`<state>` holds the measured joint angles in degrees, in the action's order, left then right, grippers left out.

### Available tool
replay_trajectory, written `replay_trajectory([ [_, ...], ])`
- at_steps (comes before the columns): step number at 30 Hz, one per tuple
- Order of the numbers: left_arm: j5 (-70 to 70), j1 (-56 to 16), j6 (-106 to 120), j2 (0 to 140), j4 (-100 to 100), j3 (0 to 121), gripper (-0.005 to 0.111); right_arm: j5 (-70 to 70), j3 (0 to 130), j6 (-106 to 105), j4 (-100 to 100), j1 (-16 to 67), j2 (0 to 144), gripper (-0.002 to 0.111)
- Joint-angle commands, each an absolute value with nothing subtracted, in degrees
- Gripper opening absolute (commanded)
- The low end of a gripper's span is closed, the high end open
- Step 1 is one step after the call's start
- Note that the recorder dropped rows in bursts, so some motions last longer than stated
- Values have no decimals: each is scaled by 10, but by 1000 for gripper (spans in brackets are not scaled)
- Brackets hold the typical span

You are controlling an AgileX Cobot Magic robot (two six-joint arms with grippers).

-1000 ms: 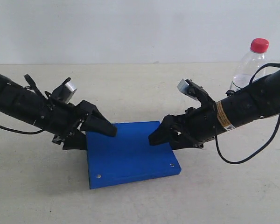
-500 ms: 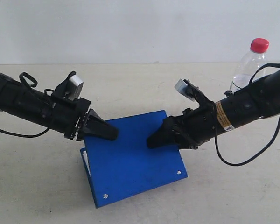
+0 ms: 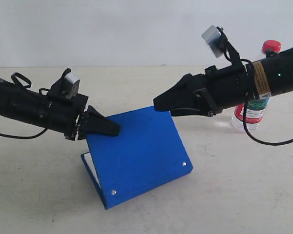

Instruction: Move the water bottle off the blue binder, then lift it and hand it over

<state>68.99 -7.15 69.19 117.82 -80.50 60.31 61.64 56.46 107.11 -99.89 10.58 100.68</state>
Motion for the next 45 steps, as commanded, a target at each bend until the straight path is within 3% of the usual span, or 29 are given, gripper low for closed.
replay_trajectory([
  [1,700,-70,704,1174,-910,603,4,700,563,1095,-999,127,1001,66],
  [15,700,-70,776,1174,-999,604,4,604,451,1201,-999,114,1055,66],
  [23,700,-72,776,1174,-999,604,4,649,454,1129,-919,114,1087,66],
  [38,700,-72,767,1174,-977,604,4,574,454,1088,-805,131,1088,66],
  [45,700,-73,743,1174,-977,604,4,581,454,1087,-740,133,1175,66],
])
